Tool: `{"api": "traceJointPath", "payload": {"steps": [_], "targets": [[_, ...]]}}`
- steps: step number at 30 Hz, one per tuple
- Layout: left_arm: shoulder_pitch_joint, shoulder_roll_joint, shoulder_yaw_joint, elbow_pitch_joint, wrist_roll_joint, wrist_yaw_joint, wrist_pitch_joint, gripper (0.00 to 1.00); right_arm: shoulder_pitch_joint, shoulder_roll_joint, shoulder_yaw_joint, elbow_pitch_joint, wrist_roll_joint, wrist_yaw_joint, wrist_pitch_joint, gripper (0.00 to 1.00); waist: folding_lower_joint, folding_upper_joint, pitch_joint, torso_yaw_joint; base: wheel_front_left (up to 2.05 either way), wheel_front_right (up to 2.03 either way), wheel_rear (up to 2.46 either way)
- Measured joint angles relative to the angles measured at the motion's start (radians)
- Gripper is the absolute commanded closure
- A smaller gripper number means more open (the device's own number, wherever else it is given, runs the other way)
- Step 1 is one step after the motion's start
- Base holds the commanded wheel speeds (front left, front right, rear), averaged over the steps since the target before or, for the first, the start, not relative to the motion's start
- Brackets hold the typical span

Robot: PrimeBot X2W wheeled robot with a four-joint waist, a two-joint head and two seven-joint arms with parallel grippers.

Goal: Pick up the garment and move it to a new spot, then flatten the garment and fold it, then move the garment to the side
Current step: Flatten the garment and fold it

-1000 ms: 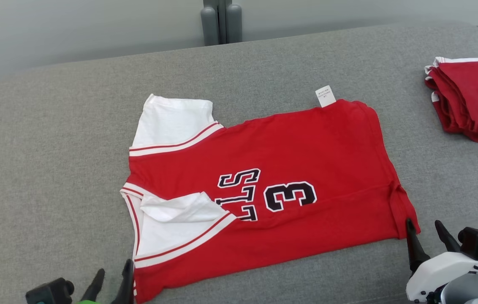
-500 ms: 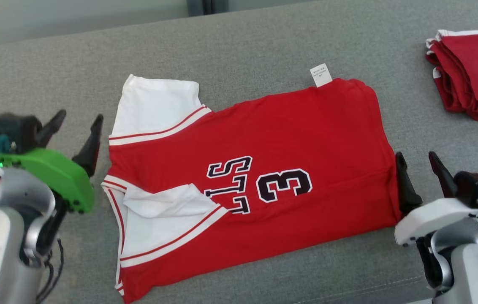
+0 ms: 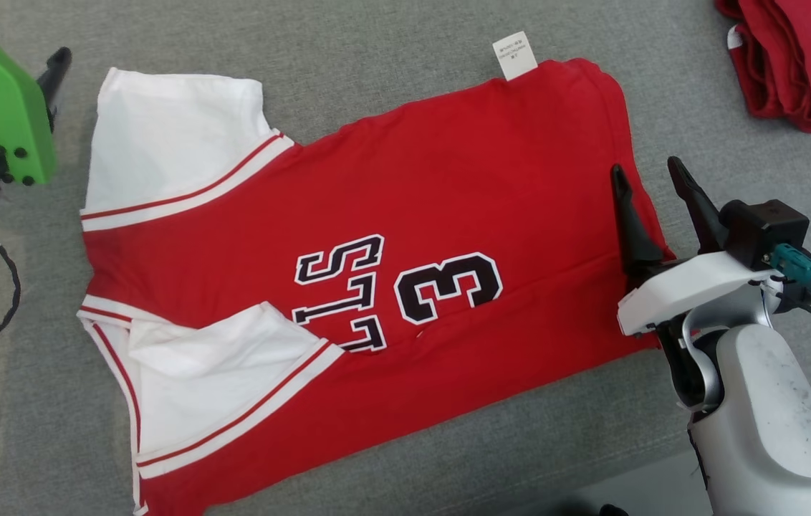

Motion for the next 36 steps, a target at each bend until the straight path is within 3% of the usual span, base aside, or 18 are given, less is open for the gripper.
{"api": "traceJointPath", "payload": {"steps": [9, 19, 20, 21, 24, 25, 26, 36], "targets": [[-0.048, 0.029, -0.013, 0.05, -0.044, -0.004, 0.154, 0.0, -0.05, 0.0, 0.024, 0.069, 0.018, 0.0, -0.05, 0.0, 0.0, 0.0, 0.07, -0.081, 0.0, 0.0, 0.0], [-0.019, 0.057, -0.02, 0.025, -0.056, 0.002, 0.199, 0.0, -0.073, 0.0, 0.031, 0.102, 0.023, 0.0, -0.076, 0.0, 0.0, 0.0, 0.092, -0.117, 0.0, 0.0, 0.0], [-0.015, 0.058, -0.02, 0.022, -0.059, 0.005, 0.2, 0.11, -0.075, 0.0, 0.031, 0.104, 0.023, 0.0, -0.077, 0.0, -0.0001, 0.0, 0.092, -0.118, 0.0, 0.0, 0.0], [-0.01, 0.058, -0.02, 0.02, -0.062, 0.005, 0.203, 0.42, -0.077, 0.0, 0.032, 0.105, 0.023, 0.0, -0.078, 0.0, -0.0001, 0.0, 0.092, -0.119, 0.0, 0.0, 0.0], [0.001, 0.06, -0.019, 0.007, -0.075, 0.005, 0.2, 0.78, -0.09, 0.0, 0.032, 0.107, 0.022, 0.0, -0.079, 0.0, -0.0001, 0.0, 0.091, -0.119, 0.0, 0.0, 0.0], [0.006, 0.059, -0.014, 0.003, -0.079, 0.005, 0.19, 0.95, -0.094, 0.0, 0.032, 0.106, 0.021, 0.0, -0.081, 0.0, -0.0001, 0.0, 0.09, -0.118, 0.0, 0.0, 0.0], [0.011, 0.057, -0.008, 0.001, -0.083, 0.005, 0.175, 1.0, -0.097, 0.0, 0.03, 0.106, 0.019, 0.0, -0.083, 0.0, -0.0001, 0.0, 0.09, -0.116, 0.0, 0.0, 0.0], [0.03, -0.005, -0.012, -0.03, -0.106, -0.007, 0.031, 1.0, -0.232, -0.004, 0.02, 0.165, -0.114, 0.0, -0.013, 0.0, -0.0001, 0.0, 0.058, -0.066, 0.0, 0.0, 0.0]]}}
